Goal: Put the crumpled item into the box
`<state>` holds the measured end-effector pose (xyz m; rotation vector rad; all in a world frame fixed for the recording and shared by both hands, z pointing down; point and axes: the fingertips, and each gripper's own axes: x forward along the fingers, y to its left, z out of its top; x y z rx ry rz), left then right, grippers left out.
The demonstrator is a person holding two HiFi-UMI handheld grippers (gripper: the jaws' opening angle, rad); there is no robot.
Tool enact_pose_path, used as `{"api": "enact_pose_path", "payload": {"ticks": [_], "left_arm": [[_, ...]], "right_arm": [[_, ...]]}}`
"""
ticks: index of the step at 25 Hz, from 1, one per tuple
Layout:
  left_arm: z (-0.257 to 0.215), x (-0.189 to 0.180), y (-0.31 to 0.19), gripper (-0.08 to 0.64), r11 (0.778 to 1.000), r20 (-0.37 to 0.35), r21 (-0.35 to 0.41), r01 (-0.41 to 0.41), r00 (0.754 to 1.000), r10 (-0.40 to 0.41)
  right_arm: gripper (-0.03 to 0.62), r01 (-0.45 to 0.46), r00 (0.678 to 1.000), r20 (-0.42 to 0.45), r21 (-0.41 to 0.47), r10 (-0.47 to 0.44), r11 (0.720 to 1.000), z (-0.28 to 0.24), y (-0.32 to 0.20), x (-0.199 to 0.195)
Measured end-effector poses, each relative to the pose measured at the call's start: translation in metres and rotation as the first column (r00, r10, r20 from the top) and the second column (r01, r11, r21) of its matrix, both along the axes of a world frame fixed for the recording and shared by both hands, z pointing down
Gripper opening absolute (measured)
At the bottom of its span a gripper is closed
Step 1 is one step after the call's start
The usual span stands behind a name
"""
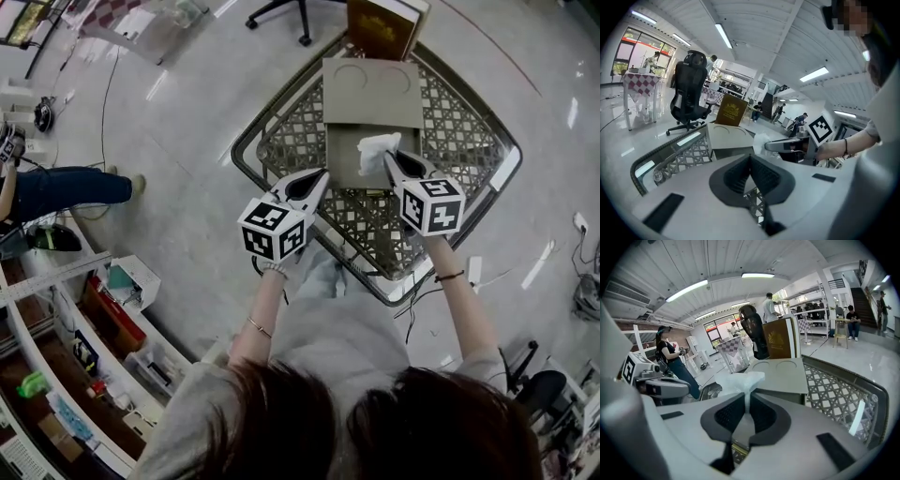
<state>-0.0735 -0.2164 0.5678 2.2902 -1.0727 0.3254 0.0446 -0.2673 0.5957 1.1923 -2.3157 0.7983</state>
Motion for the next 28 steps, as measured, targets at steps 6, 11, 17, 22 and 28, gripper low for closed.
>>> {"api": "enact_pose_path", "payload": {"ticks": [6,11,17,22,28], "left_arm": [[0.017,0.005,-0.011,0.017,0.999,0.003,-0.038,-0.017,1.0,0.017],[0.032,0.01,-0.017,0.018,0.997,0.0,-0.068,-0.027,1.0,0.027],[0.045,0.015,-0.019,0.017,0.994,-0.007,-0.106,-0.041,0.999,0.041],[0.052,0.019,-0.018,0.017,0.989,-0.017,-0.136,-0.052,0.999,0.05],[0.056,0.02,-0.017,0.017,0.986,-0.022,-0.156,-0.057,0.998,0.054]], "right_arm": [[0.051,0.021,0.999,-0.029,-0.053,-0.023,0.998,0.026,-0.007,-0.003],[0.052,0.033,0.998,-0.054,-0.113,-0.039,0.993,0.049,-0.012,-0.003],[0.052,0.048,0.994,-0.09,-0.177,-0.065,0.983,0.07,-0.014,-0.006],[0.052,0.057,0.991,-0.105,-0.228,-0.083,0.972,0.082,-0.013,-0.009],[0.052,0.053,0.987,-0.129,-0.279,-0.092,0.959,0.095,-0.01,-0.009]]}}
